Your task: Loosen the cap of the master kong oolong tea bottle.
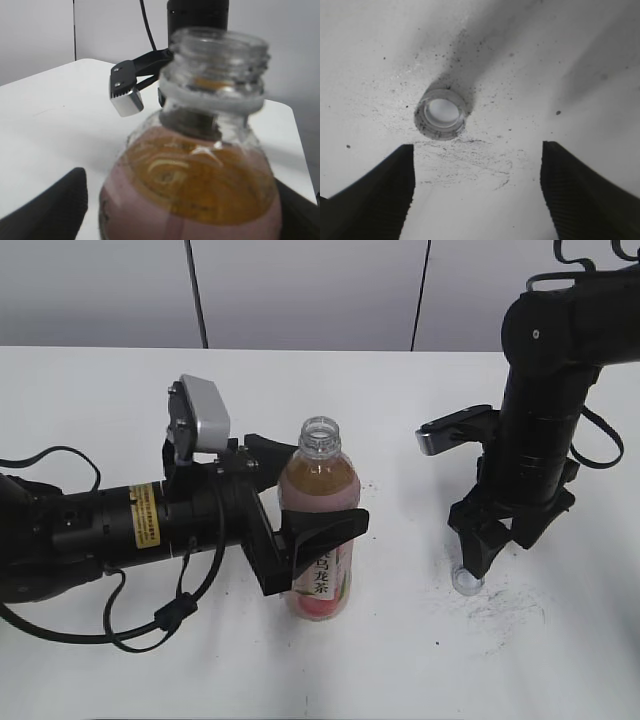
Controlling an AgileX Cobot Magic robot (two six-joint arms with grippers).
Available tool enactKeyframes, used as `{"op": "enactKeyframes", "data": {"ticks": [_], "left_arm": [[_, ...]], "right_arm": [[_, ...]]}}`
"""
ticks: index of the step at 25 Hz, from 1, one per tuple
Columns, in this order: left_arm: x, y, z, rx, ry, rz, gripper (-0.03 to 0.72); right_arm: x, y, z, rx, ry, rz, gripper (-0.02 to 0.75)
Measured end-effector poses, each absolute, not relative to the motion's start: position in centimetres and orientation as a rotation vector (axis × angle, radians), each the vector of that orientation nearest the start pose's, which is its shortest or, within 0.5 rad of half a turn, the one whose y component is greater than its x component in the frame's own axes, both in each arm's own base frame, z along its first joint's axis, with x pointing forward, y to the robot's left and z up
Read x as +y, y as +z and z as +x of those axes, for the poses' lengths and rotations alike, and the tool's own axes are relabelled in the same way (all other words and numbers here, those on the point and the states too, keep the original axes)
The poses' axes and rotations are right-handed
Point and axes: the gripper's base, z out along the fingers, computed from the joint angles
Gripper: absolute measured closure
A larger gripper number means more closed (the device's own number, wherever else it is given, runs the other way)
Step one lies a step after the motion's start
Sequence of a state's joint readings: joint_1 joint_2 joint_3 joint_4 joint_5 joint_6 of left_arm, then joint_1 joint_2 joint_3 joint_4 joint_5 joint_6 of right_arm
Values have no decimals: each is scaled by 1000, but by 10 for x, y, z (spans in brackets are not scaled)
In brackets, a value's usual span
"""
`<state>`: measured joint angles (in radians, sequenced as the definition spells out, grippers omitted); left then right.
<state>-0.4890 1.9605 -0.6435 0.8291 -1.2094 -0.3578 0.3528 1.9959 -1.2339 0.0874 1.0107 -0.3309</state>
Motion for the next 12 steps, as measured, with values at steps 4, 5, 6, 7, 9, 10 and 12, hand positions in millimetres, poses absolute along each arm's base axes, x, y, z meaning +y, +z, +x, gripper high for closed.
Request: {"op": "enactKeyframes", "data": {"ticks": [4,5,6,7,9,10,12], "left_arm": [[-202,129,245,1506,-1010,998,112],[-203,129,245,1503,-1013,1007,109],[-203,129,244,1500,-1018,1020,106],[-203,128,243,1497,-1020,1028,105],[-203,128,242,1494,-1025,1042,103],[-203,128,242,1493,-1026,1045,103],[-203,128,242,1493,-1026,1044,103]], "right_arm": [[128,135,327,3094,117,-1011,153],[128,135,327,3094,119,-1010,153],[128,135,327,3094,120,-1009,153],[128,135,327,3095,123,-1007,153],[128,135,327,3095,125,-1006,153],[128,135,327,3095,125,-1006,153],[128,135,327,3095,125,-1006,153]]}}
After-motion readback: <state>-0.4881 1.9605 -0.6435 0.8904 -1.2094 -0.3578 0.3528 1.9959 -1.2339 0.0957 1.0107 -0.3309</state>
